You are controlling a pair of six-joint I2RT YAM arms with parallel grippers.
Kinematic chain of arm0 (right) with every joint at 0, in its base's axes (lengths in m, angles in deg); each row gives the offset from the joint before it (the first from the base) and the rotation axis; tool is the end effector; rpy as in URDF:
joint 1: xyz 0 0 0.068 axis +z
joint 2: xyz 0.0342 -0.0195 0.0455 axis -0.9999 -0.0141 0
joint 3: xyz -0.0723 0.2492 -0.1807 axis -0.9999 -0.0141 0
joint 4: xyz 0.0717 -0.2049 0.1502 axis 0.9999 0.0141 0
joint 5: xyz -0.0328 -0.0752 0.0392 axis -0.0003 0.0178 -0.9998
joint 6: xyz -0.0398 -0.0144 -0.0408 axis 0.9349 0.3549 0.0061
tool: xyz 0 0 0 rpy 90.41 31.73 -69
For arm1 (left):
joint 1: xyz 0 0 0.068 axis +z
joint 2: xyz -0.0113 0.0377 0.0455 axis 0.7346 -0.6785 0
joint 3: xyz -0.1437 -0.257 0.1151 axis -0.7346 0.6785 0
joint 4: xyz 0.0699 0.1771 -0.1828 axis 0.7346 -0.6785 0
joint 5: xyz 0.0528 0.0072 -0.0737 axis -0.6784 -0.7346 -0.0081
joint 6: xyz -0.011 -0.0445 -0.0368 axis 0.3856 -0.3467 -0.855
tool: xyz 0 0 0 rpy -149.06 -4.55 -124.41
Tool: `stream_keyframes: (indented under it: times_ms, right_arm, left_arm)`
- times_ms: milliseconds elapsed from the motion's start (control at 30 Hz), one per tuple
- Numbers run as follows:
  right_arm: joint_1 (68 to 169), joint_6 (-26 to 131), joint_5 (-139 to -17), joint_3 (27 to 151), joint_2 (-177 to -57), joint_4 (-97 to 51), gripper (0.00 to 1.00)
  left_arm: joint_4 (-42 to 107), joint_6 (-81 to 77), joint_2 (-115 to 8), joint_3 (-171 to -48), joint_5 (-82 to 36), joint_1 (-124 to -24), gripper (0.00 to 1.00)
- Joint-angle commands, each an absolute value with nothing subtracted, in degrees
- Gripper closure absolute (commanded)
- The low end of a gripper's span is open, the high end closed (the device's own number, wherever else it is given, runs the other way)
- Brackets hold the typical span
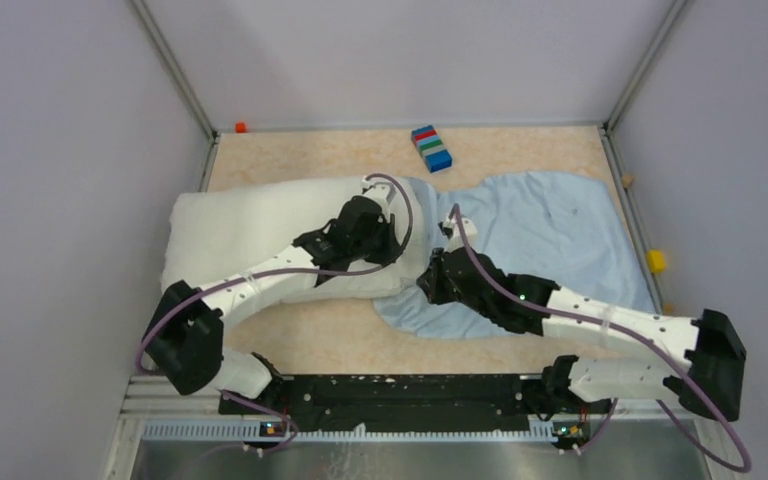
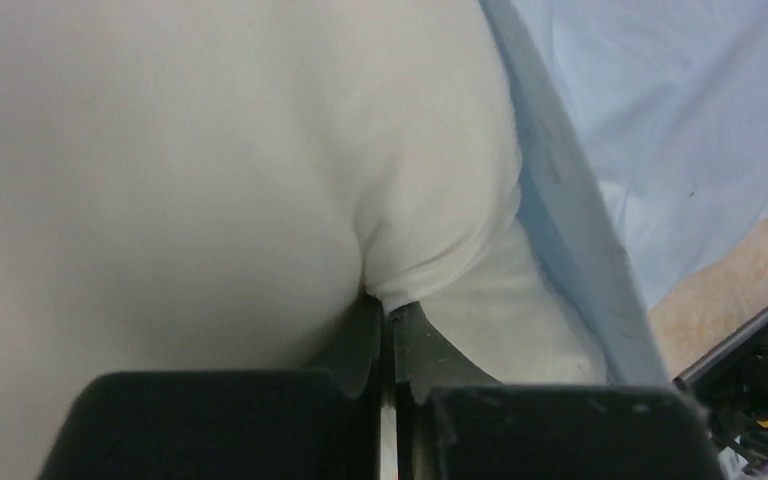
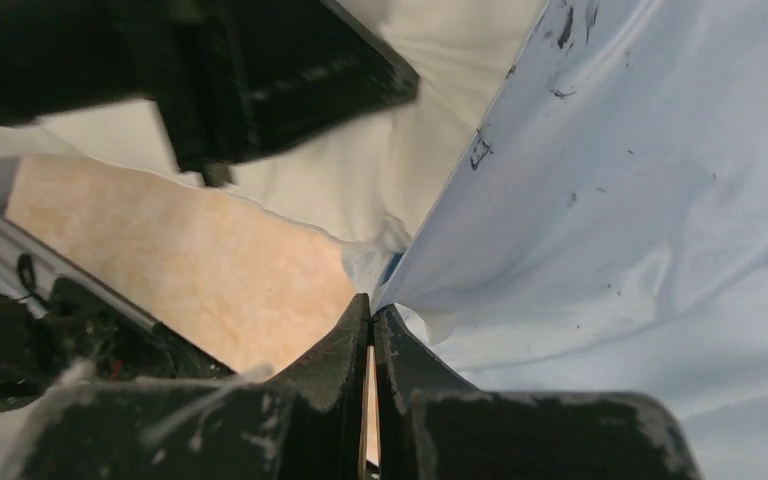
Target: Put the pillow into the pillowcase
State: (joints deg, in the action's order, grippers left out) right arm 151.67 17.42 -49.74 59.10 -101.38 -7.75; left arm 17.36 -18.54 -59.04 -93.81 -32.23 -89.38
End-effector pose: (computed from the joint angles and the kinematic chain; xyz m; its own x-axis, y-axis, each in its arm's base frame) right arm 0.1231 0.2045 0.3008 -0.6679 0.0713 -0.7408 -0.3438 0.8532 0.3921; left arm 0.2336 -0.2102 0.2985 -0.7094 0.0033 -0.7048 0.3683 0.8543 -0.3667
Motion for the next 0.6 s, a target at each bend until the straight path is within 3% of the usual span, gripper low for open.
stream_keyframes:
  times_ms: [0, 200, 500, 567]
  right_arm:
    - [152.5, 23.1, -53.8, 63.9, -96.3, -9.9, 1.00]
    - [152.5, 27.5, -57.4, 72.8, -100.9, -8.1, 1.00]
    - [148.1, 28.2, -64.3, 74.8, -108.1, -13.8, 1.00]
    - [146.3, 28.7, -65.6, 74.6, -106.9, -14.2, 0.91]
  left_arm:
    - [24.2, -22.5, -62.2, -88.7, -26.7, -89.1, 1.00]
    - [24.5, -23.4, -59.9, -82.1, -24.1, -90.4, 1.00]
    - [21.1, -27.7, -49.9, -75.0, -23.5, -93.5, 1.00]
    - [18.6, -27.7, -47.1, -75.8, -25.5, -93.6, 0.95]
